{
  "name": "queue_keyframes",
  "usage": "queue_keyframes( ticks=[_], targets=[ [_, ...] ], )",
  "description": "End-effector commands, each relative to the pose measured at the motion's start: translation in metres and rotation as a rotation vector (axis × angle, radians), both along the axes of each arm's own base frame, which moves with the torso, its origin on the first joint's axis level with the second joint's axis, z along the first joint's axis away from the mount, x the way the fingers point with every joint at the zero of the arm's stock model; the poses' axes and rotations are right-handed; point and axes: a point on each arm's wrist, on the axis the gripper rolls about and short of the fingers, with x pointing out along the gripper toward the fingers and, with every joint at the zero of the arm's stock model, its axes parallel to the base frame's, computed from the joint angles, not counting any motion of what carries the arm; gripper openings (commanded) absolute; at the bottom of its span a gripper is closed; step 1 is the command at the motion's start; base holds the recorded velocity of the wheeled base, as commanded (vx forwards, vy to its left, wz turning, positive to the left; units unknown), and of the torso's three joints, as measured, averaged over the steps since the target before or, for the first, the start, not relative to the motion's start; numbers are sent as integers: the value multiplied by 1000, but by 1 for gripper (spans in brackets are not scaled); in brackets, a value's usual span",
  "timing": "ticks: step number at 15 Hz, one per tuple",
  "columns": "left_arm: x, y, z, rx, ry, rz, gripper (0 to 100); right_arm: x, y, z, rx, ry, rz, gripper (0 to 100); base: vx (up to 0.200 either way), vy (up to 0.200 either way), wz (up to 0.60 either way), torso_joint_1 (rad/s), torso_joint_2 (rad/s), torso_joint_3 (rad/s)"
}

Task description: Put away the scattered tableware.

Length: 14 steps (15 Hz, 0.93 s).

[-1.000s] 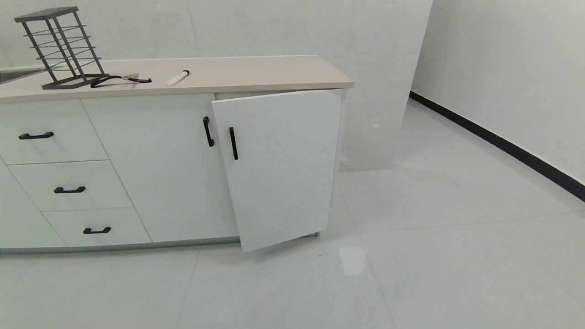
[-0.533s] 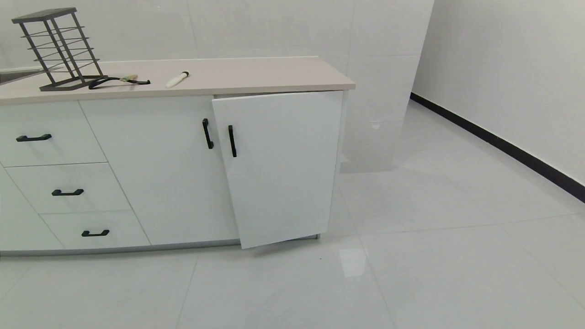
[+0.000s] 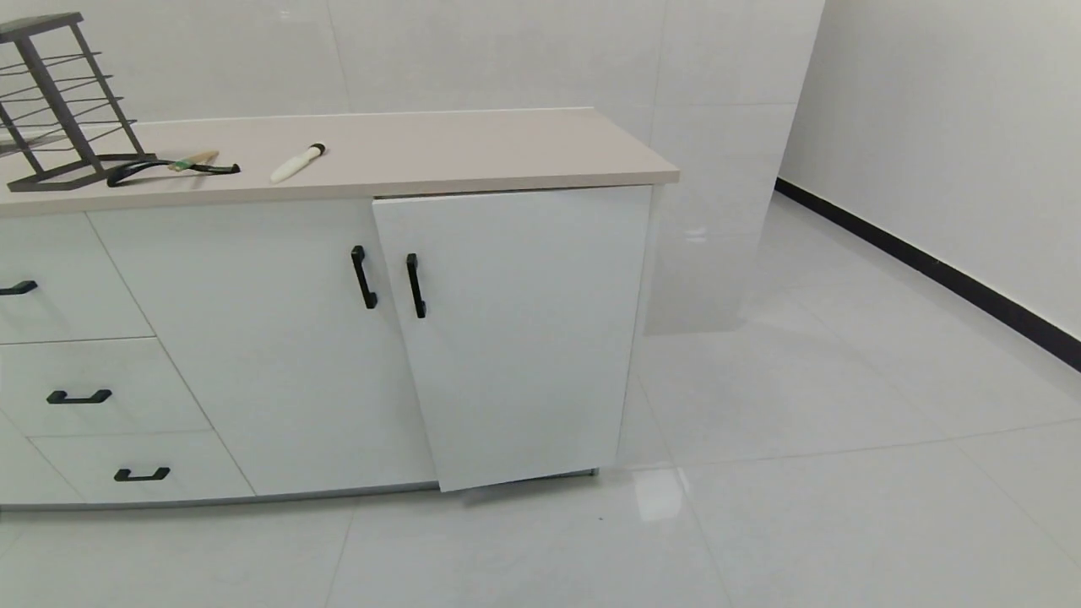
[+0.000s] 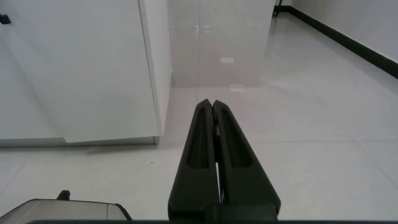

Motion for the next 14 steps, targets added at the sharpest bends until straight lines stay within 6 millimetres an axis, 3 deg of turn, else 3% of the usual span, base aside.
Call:
queue_keyframes(
  ticks=[1,3,11,14],
  targets=[
    [0,0,0,2,0,-1,100,0,0,0,-1,1,1,0,0,200,600,2,2,-2],
    [0,0,0,10,0,-11,100,0,0,0,1,3,1,0,0,200,600,5,5,5],
    [0,0,0,10,2,-11,100,0,0,0,7,3,-5,0,0,200,0,3,2,4],
    [0,0,0,5,2,-10,100,0,0,0,7,3,-5,0,200,0,0,2,2,2]
  ],
)
